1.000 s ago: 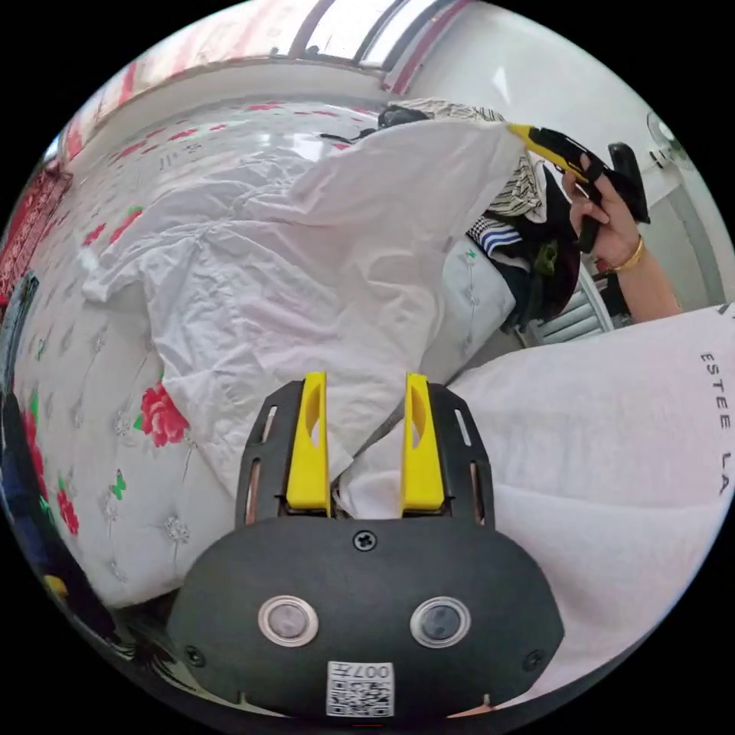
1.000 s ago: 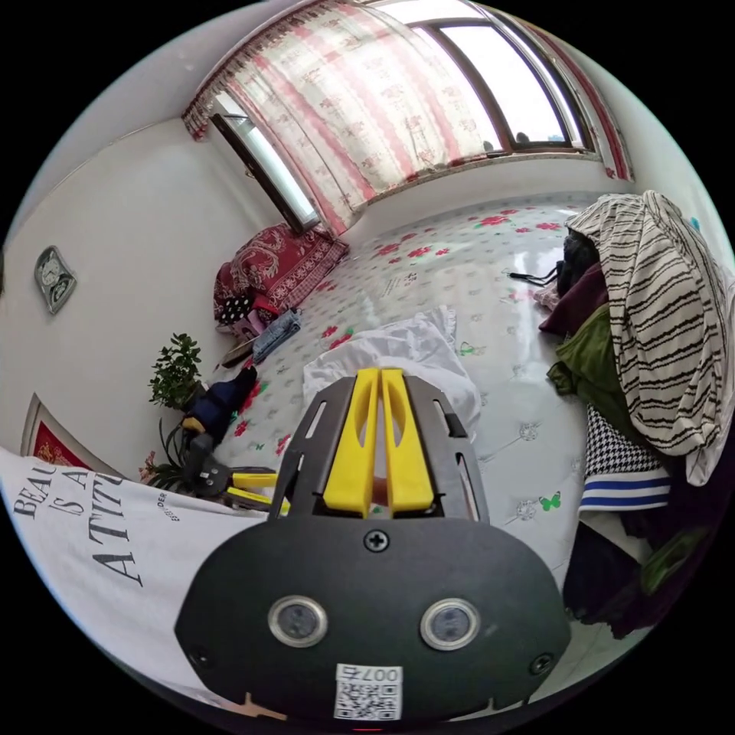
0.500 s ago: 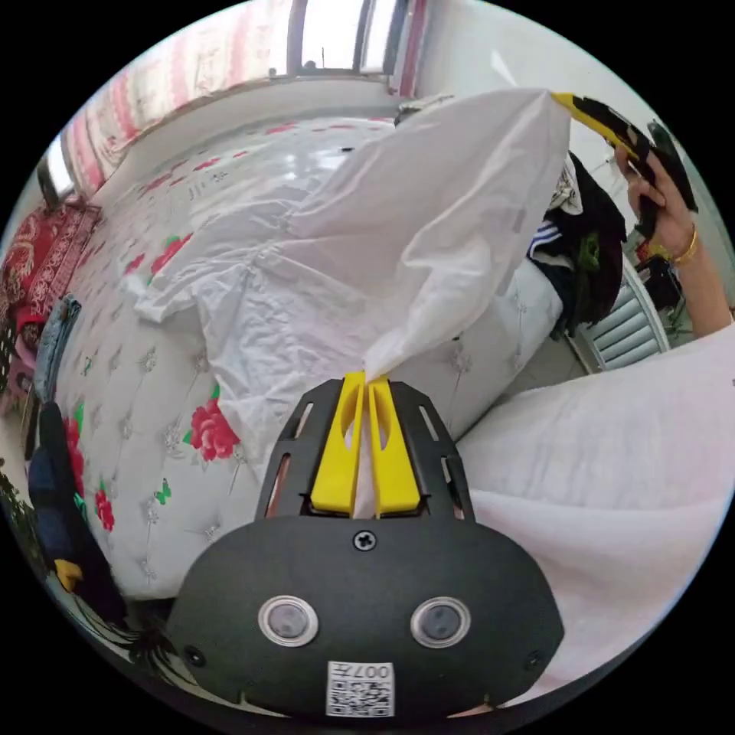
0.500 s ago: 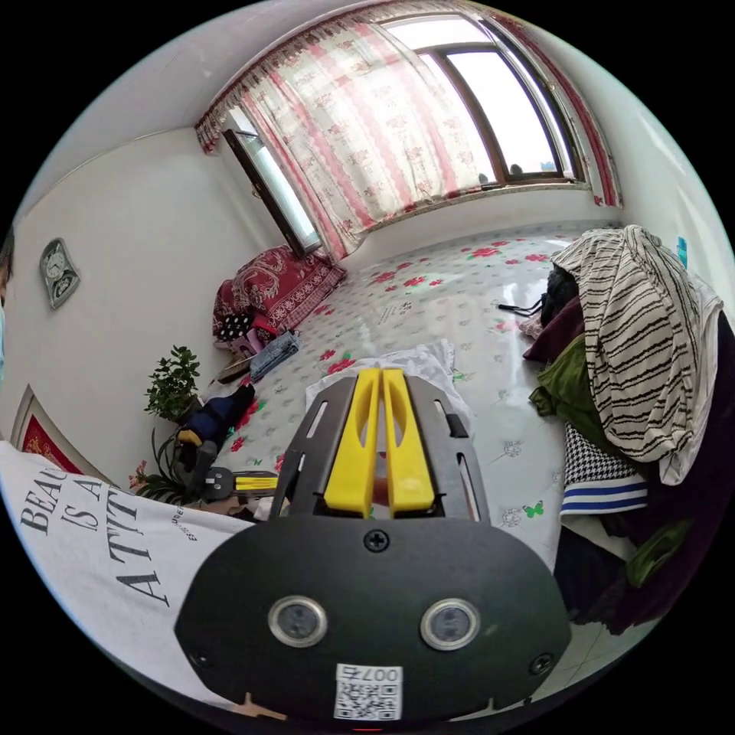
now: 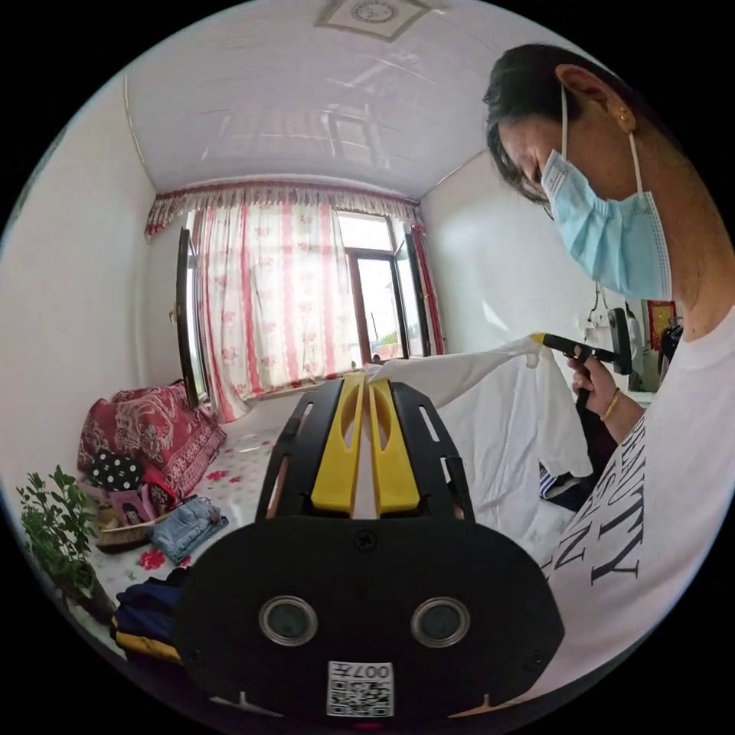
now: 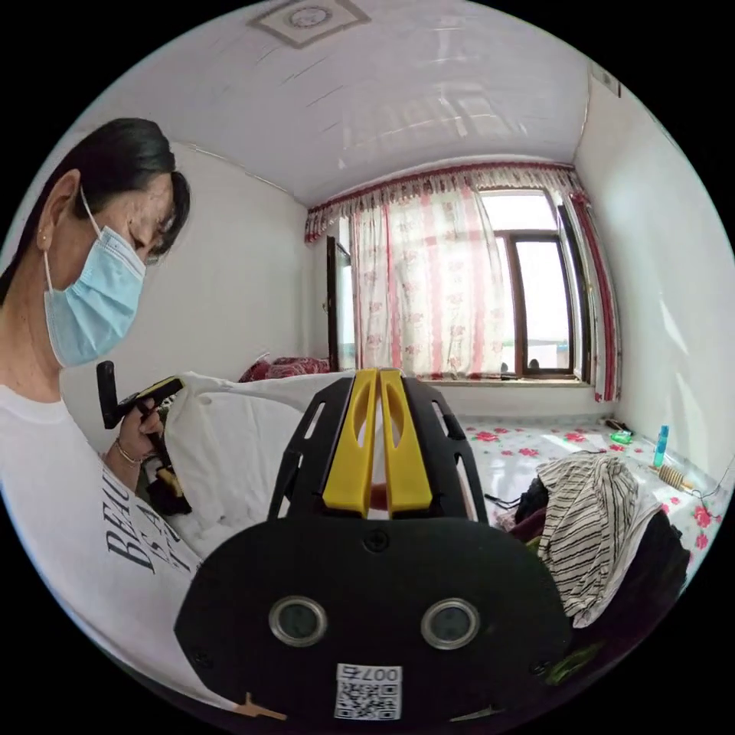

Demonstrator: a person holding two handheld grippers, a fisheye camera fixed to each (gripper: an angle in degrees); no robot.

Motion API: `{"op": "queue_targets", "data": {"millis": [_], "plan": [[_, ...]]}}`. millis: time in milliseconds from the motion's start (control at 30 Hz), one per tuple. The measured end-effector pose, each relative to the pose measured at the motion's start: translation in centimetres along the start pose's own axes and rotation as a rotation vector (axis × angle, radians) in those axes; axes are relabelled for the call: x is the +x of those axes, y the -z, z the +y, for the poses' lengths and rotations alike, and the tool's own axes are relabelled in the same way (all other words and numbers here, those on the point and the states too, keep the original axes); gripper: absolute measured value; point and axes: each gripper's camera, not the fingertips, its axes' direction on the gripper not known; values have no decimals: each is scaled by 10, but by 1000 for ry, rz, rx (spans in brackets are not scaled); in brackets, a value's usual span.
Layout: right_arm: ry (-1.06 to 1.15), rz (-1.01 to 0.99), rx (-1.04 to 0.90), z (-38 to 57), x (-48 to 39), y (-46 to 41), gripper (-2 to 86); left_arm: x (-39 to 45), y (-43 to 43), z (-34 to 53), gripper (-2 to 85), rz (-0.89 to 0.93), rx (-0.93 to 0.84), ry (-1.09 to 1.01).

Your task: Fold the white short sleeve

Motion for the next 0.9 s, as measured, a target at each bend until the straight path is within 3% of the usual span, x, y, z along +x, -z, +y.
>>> {"op": "queue_targets", "data": {"millis": [167, 367, 433, 533, 633, 767, 900], "plan": [[90, 51, -37, -15, 1, -53, -3, -34, -27, -17, -10, 52, 39, -8], [42, -30, -328, 36, 62, -250, 0, -113, -201, 47, -5, -81, -347, 182], [-16, -36, -426, 69, 86, -320, 3, -151, -279, 103, 5, -171, -521, 282], [-164, -58, -611, 140, 130, -414, 16, -189, -329, 170, 53, -248, -676, 429], [-192, 8, -760, 219, 160, -452, 34, -204, -326, 219, 64, -347, -768, 450], [-202, -20, -879, 347, 190, -437, 54, -200, -298, 289, 62, -401, -896, 478], [-276, -8, -1079, 457, 213, -425, 70, -177, -272, 375, 64, -399, -1081, 634]]}}
